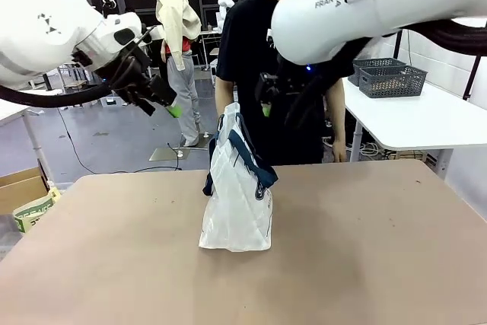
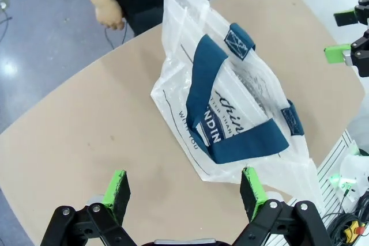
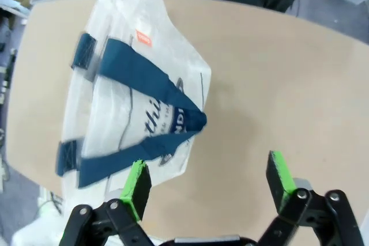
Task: Transfer purchased items from the store into the shopping bag.
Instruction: Open the Reusable shopping bag in the center of the table.
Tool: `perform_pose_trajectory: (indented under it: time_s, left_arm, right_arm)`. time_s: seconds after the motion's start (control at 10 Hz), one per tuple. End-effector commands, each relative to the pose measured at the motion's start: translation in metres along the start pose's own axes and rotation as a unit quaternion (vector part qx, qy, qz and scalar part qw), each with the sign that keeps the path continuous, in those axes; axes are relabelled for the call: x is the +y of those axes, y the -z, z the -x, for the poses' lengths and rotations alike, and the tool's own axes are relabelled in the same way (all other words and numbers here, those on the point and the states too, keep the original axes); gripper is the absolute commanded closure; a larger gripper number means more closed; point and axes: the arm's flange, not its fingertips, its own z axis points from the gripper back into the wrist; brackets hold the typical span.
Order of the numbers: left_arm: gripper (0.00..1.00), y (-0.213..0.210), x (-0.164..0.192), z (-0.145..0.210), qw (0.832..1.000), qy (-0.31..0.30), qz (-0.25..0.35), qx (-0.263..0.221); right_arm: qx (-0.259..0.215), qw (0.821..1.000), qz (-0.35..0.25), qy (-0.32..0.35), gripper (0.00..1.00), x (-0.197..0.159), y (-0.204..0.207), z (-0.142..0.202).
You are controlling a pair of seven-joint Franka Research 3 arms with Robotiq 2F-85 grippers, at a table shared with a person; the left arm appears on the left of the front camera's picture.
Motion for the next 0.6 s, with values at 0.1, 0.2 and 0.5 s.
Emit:
perform_pose_trajectory:
  time_s: [0.1, 0.2, 0.5]
  left_arm:
    - [0.00, -0.003, 0.003, 0.009, 1.000, -0.003, -0.002, -0.001]
    - [0.00, -0.003, 0.003, 0.009, 1.000, -0.003, -0.002, -0.001]
    - [0.00, 0.008, -0.012, -0.019, 0.993, -0.068, 0.090, 0.044]
  right_arm:
    - [0.005, 1.000, -0.006, -0.004, 0.00, -0.010, 0.005, 0.015]
    - [0.005, 1.000, -0.006, -0.004, 0.00, -0.010, 0.005, 0.015]
    - [0.028, 0.988, -0.040, 0.144, 0.00, 0.013, 0.009, -0.023]
